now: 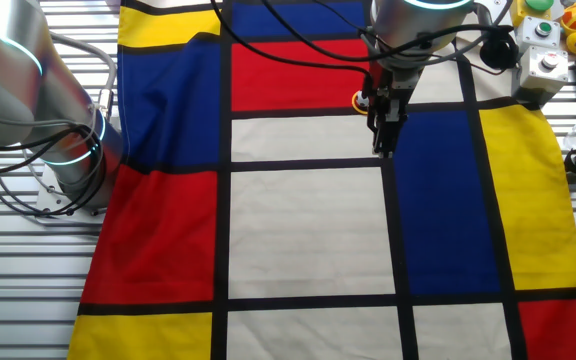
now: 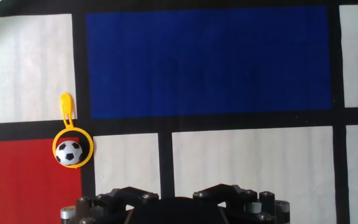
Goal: Remove the bubble ring from the ball
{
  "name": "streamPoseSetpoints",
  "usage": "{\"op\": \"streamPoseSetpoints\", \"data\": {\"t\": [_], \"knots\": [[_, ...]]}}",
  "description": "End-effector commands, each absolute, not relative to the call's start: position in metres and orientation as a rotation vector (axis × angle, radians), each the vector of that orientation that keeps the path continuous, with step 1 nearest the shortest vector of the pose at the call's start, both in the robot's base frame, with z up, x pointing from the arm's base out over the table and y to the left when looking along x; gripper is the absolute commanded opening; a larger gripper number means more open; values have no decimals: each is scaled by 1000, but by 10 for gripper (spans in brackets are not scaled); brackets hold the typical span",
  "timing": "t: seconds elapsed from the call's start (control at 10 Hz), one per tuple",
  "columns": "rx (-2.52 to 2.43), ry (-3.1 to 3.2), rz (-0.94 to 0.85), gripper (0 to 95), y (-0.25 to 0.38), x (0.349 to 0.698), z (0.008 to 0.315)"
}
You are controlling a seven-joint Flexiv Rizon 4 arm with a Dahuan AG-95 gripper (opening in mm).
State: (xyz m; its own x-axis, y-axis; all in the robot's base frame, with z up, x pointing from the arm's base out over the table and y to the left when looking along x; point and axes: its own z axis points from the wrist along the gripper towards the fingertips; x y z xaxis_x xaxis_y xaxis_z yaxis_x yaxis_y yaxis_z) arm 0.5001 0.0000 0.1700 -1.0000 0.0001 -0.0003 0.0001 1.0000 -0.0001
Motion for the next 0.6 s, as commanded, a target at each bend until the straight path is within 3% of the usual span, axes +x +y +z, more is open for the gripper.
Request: {"op": "streamPoseSetpoints", "data": {"t": [0.1,0.2,0.6], "knots": [[0,3142,0,950,0,500,170],[-356,3117,141,0,0,500,170],[-362,3120,124,0,0,500,171]]}}
